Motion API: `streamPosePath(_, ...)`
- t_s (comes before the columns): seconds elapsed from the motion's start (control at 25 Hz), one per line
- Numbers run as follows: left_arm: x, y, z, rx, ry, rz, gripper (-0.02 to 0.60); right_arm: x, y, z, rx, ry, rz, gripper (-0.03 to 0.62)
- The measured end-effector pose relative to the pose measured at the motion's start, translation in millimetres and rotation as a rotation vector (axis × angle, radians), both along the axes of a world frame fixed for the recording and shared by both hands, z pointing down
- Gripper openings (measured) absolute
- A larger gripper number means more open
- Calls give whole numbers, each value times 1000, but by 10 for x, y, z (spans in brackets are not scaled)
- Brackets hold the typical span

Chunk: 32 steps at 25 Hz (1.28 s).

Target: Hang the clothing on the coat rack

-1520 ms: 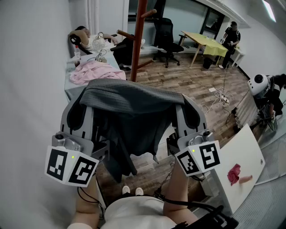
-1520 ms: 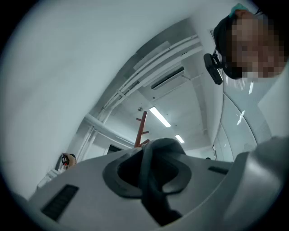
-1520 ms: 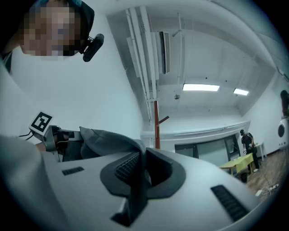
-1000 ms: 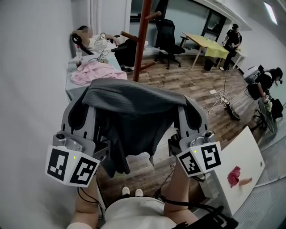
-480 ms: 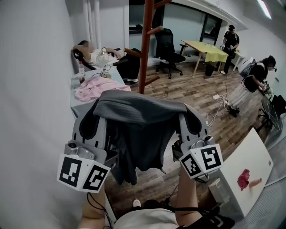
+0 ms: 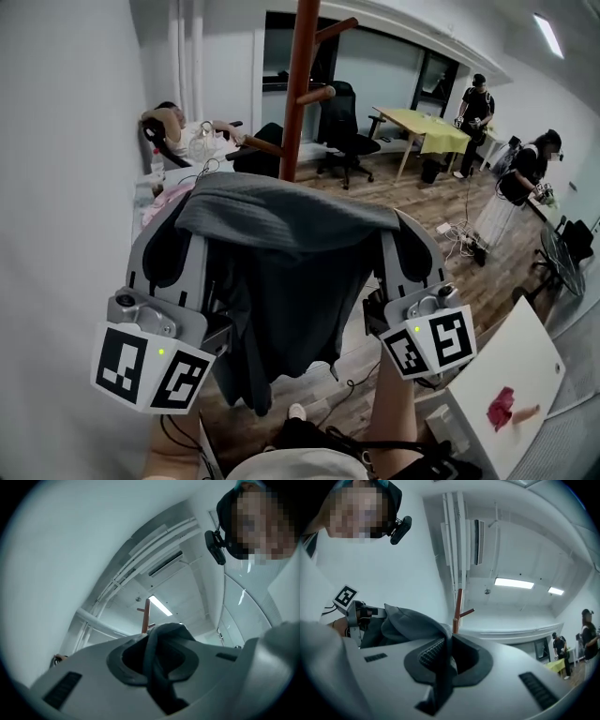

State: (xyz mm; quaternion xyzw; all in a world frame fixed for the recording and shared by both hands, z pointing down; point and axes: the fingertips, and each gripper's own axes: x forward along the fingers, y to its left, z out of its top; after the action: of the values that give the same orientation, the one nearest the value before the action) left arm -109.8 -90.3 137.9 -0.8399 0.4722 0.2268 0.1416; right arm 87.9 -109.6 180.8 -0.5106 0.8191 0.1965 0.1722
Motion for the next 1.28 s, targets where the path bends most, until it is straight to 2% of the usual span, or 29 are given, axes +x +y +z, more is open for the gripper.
streamPosePath(0.32,83,-113,-511,61,33,-9,54,67,-327,-534,124,25,-85,31)
streamPosePath(0.52,117,-115,-645,120,29,-60,55,106,-371,-729,194,46,-139,31)
streamPosePath(0.8,195,-173,-820,138,-30,-87,55,232,-381,-941,245,-5,-165,31)
streamPosePath(1.04,203,-342,-950,131,-31,-8,54,246,-466,-1080,286,-20,-130,31)
streamPosePath(1.28,271,-445,-1213,174,-59,43,55,259,-539,-1314,328,-24,-99,31)
